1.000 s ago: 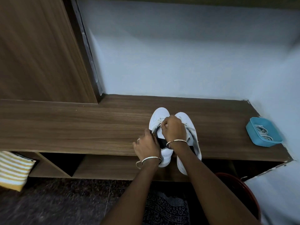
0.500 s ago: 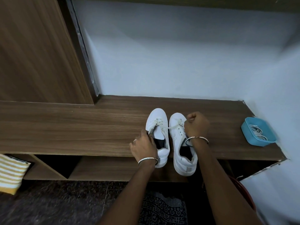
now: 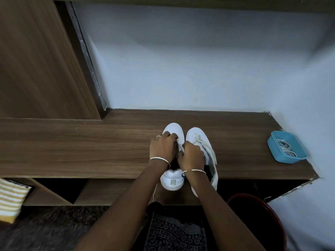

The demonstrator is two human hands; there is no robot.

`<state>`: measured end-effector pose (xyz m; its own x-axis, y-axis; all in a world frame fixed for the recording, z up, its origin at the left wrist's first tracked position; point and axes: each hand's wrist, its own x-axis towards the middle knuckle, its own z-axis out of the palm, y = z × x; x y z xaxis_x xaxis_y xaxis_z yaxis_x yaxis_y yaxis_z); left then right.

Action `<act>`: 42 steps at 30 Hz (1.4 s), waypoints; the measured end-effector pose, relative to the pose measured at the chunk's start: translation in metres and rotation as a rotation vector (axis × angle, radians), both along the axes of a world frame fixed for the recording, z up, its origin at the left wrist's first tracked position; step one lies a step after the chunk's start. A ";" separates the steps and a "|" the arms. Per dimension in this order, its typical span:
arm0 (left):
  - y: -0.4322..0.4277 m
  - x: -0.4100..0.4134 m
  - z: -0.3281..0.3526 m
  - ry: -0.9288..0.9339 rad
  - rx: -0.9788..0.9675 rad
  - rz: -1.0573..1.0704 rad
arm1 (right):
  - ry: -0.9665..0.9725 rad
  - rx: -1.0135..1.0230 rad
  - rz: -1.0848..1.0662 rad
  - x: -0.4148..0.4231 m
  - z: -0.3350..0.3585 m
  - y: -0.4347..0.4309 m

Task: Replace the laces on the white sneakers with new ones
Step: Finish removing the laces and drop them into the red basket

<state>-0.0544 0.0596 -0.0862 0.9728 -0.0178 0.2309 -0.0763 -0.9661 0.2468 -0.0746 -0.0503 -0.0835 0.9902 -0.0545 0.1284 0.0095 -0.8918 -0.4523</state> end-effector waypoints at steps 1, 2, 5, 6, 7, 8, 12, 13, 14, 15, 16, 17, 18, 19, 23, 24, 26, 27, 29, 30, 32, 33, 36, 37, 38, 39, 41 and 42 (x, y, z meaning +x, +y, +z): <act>-0.002 0.003 0.001 0.036 0.068 -0.007 | 0.009 0.013 -0.005 0.000 0.000 -0.002; -0.004 0.005 0.001 0.055 0.116 -0.002 | 0.022 0.031 -0.009 0.001 0.000 -0.004; -0.008 0.014 0.004 0.043 0.172 0.055 | 0.052 0.081 -0.018 0.005 -0.001 -0.009; -0.009 0.016 0.004 0.048 0.155 0.070 | 0.058 0.101 -0.025 0.005 -0.002 -0.010; -0.008 0.019 0.003 0.060 0.128 0.083 | 0.062 0.121 -0.033 0.006 -0.002 -0.011; -0.008 0.021 0.001 0.077 0.079 0.099 | 0.066 0.136 -0.040 0.007 -0.003 -0.012; -0.004 0.022 -0.001 0.086 -0.248 0.237 | 0.055 0.141 -0.044 0.008 -0.006 -0.012; -0.002 0.022 -0.002 0.077 -0.355 0.289 | 0.047 0.131 -0.043 0.008 -0.006 -0.012; 0.000 0.022 -0.003 0.084 -0.475 0.352 | 0.038 0.117 -0.041 0.008 -0.007 -0.011; 0.002 0.023 -0.005 0.102 -0.639 0.407 | 0.032 0.103 -0.041 0.008 -0.008 -0.011; 0.006 0.026 -0.008 0.136 -0.865 0.460 | 0.034 0.090 -0.041 0.007 -0.008 -0.011; 0.011 0.029 -0.010 0.168 -1.138 0.509 | 0.038 0.080 -0.040 0.007 -0.007 -0.010; 0.014 0.030 -0.012 0.205 -1.400 0.548 | 0.044 0.073 -0.039 0.006 -0.007 -0.010; 0.016 0.030 -0.013 0.233 -1.597 0.563 | 0.049 0.070 -0.037 0.007 -0.007 -0.010; 0.015 0.025 -0.012 0.226 -1.667 0.423 | 0.062 0.082 -0.053 0.008 -0.009 -0.011; 0.015 0.024 -0.012 0.209 -1.617 0.366 | 0.062 0.084 -0.053 0.008 -0.010 -0.011; 0.018 0.022 -0.016 0.161 -1.367 0.245 | 0.057 0.082 -0.053 0.007 -0.010 -0.012; 0.020 0.022 -0.015 0.150 -1.145 0.170 | 0.054 0.077 -0.052 0.007 -0.010 -0.011; 0.023 0.019 -0.006 0.138 -0.592 0.042 | 0.054 0.065 -0.043 0.006 -0.009 -0.010; 0.022 0.019 -0.004 0.118 -0.345 -0.004 | 0.057 0.059 -0.039 0.006 -0.009 -0.009; 0.016 0.019 0.003 0.087 -0.060 -0.050 | 0.062 0.064 -0.044 0.005 -0.009 -0.009; 0.013 0.021 0.004 0.082 0.026 -0.064 | 0.062 0.071 -0.049 0.005 -0.009 -0.009; 0.006 0.021 0.003 0.059 0.294 -0.081 | 0.065 0.086 -0.058 0.005 -0.008 -0.011; 0.003 0.021 0.004 0.049 0.371 -0.086 | 0.069 0.089 -0.060 0.005 -0.007 -0.011; 0.002 0.021 0.003 0.050 0.413 -0.091 | 0.075 0.092 -0.061 0.005 -0.007 -0.011; 0.000 0.019 0.004 0.046 0.409 -0.091 | 0.079 0.094 -0.062 0.004 -0.006 -0.011; 0.000 0.017 0.001 0.030 0.271 -0.029 | 0.081 0.100 -0.062 0.004 -0.006 -0.012; 0.003 0.018 -0.001 0.028 0.123 0.027 | 0.081 0.107 -0.064 0.004 -0.006 -0.012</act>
<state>-0.0367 0.0623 -0.0874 0.9794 -0.0184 0.2009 -0.0448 -0.9908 0.1277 -0.0703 -0.0626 -0.0894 0.9912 -0.1265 0.0384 -0.0857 -0.8362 -0.5417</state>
